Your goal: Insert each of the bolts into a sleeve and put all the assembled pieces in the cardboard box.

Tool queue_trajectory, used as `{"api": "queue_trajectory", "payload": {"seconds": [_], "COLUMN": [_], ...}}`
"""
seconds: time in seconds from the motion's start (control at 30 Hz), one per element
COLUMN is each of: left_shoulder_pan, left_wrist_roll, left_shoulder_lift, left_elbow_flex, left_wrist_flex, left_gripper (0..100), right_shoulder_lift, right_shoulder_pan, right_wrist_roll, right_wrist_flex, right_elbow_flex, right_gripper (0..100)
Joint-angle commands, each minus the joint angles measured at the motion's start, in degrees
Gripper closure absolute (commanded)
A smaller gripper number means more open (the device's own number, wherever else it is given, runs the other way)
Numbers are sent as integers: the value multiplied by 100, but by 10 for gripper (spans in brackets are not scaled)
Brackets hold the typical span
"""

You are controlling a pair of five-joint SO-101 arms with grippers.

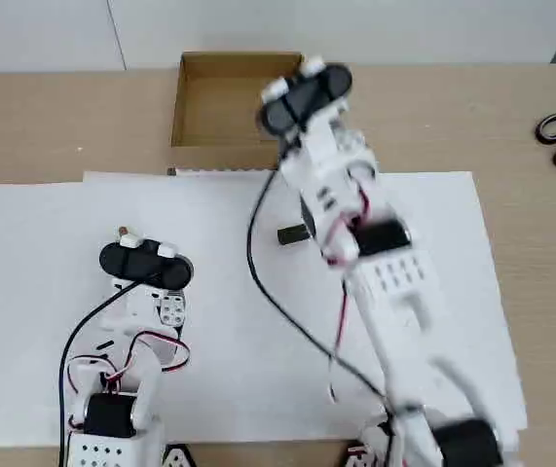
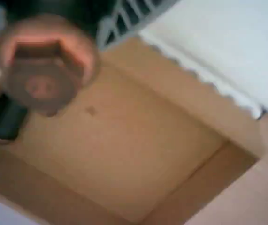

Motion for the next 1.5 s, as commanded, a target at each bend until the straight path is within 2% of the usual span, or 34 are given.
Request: {"api": "queue_trajectory", "payload": {"seconds": [0.0, 0.17, 0.33, 0.5, 0.7, 0.83, 1.0, 1.2, 1.37, 1.47], "left_shoulder_pan": [-18, -26, -26, -26, -26, -26, -26, -26, -26, -26], "left_wrist_roll": [-26, -26, -35, -35, -44, -44, -44, -44, -44, -44], "left_shoulder_lift": [-18, -18, -18, -18, -18, -18, -18, -18, -18, -18], "left_elbow_flex": [-22, -22, -22, -22, -22, -22, -22, -22, -22, -22], "left_wrist_flex": [35, 44, 44, 44, 44, 44, 44, 44, 44, 44], "left_gripper": [994, 994, 994, 994, 994, 994, 994, 994, 994, 994], "right_shoulder_lift": [1851, 4066, 5719, 6510, 6897, 6905, 6905, 6914, 6932, 6923], "right_shoulder_pan": [66, 31, 22, -127, -189, -189, -215, -180, -40, -22], "right_wrist_roll": [132, 826, 1125, 1152, 1152, 1152, 1134, 1125, 1134, 1134], "right_wrist_flex": [-171, -163, -92, 637, 1358, 2000, 3196, 5455, 6985, 7310], "right_elbow_flex": [-2189, -4404, -6198, -7332, -8141, -8510, -9371, -10831, -11516, -11578], "right_gripper": [995, 995, 995, 983, 817, 843, 878, 991, 984, 983]}}
